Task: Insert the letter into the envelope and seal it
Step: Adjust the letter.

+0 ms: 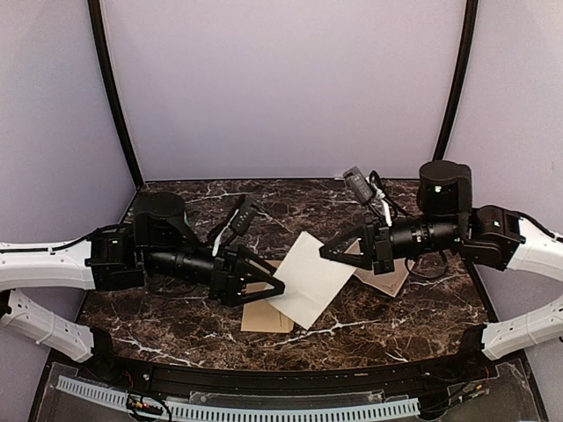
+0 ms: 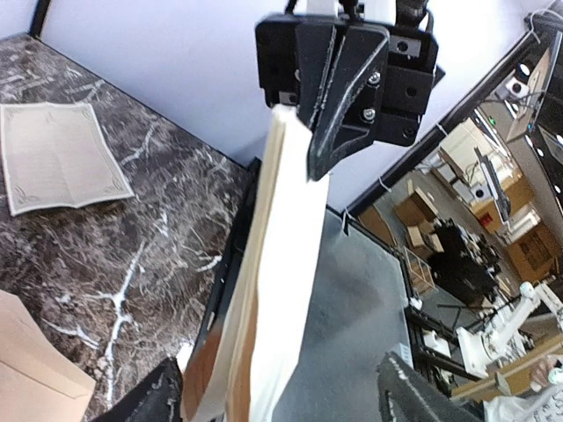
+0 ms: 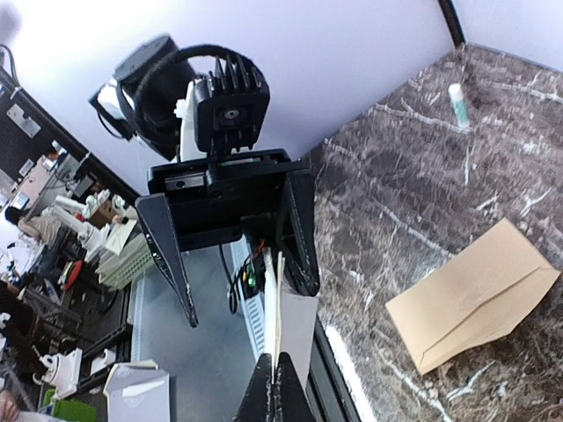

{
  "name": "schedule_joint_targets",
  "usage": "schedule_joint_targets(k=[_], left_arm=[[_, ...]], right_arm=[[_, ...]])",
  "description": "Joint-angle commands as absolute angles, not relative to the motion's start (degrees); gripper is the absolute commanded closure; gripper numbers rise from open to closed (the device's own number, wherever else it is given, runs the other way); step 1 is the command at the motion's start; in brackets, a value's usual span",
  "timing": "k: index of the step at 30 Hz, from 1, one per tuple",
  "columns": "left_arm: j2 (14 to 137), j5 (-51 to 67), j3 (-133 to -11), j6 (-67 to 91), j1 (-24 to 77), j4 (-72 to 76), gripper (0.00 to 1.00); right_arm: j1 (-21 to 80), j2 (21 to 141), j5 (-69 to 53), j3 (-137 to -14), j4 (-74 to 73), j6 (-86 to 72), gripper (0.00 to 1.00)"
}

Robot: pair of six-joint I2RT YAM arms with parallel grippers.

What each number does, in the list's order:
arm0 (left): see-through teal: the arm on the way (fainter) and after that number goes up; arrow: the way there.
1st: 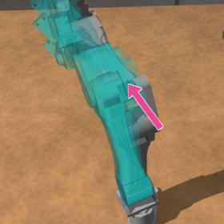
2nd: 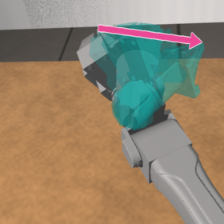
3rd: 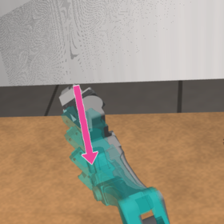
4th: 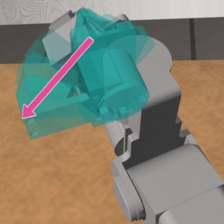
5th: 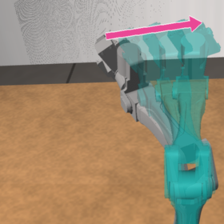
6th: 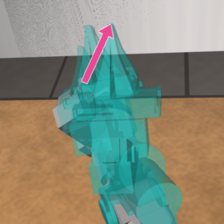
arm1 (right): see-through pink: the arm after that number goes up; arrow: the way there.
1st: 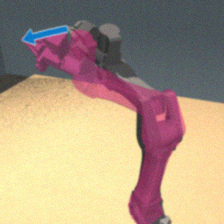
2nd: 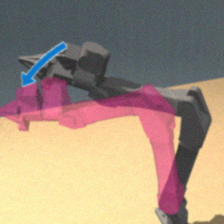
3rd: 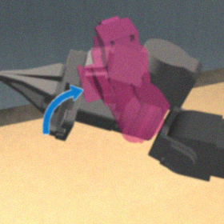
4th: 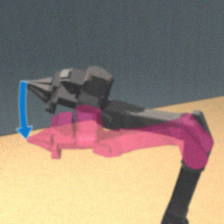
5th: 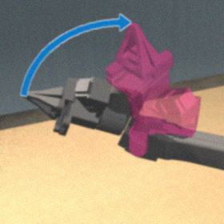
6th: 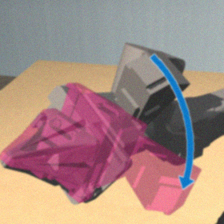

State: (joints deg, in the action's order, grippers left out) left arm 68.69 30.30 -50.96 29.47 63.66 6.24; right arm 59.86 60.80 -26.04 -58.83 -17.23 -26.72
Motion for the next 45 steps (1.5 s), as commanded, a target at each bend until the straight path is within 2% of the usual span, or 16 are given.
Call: schedule_joint_targets(k=[1, 7, 10, 18, 24, 28, 34, 39, 44, 45], left_arm=[[61.22, 15.05, -45.82, 34.81, 63.98, 15.73, 0.22], [60.12, 13.97, -44.31, 40.16, 63.98, 23.32, 0.17], [61.96, 17.13, -45.20, 41.91, 63.98, 25.90, 0.08], [67.25, 21.63, -47.00, 47.44, 63.99, 36.38, 0.08], [69.56, 20.57, -47.65, 49.38, 63.98, 40.50, 0.27], [69.98, 19.87, -46.99, 51.26, 63.98, 44.32, 0.45], [70.63, 17.52, -47.41, 51.40, 63.98, 45.01, 0.57], [71.60, 17.17, -47.91, 52.15, 63.98, 45.30, 0.64], [71.97, 16.82, -48.16, 52.27, 63.98, 44.90, 0.77], [71.93, 16.51, -48.16, 52.24, 63.98, 44.56, 0.83]], right_arm=[[59.56, 54.93, -17.17, -52.96, 2.67, -34.35, 1.00], [59.67, 52.22, -10.11, -48.03, 17.88, -36.54, 1.00], [60.15, 52.36, -7.00, -46.34, 23.62, -36.57, 1.00], [60.87, 52.63, -3.62, -42.80, 32.57, -37.93, 1.00], [61.19, 52.14, -2.80, -41.33, 34.98, -38.93, 1.00], [61.36, 51.86, -2.42, -41.13, 34.63, -39.07, 1.00], [61.53, 52.15, -2.81, -40.31, 35.30, -39.88, 1.00], [61.70, 52.15, -3.25, -39.95, 35.00, -40.11, 1.00], [61.87, 51.55, -2.65, -39.28, 34.57, -40.45, 1.00], [61.81, 51.43, -2.45, -39.02, 34.60, -40.58, 1.00]])
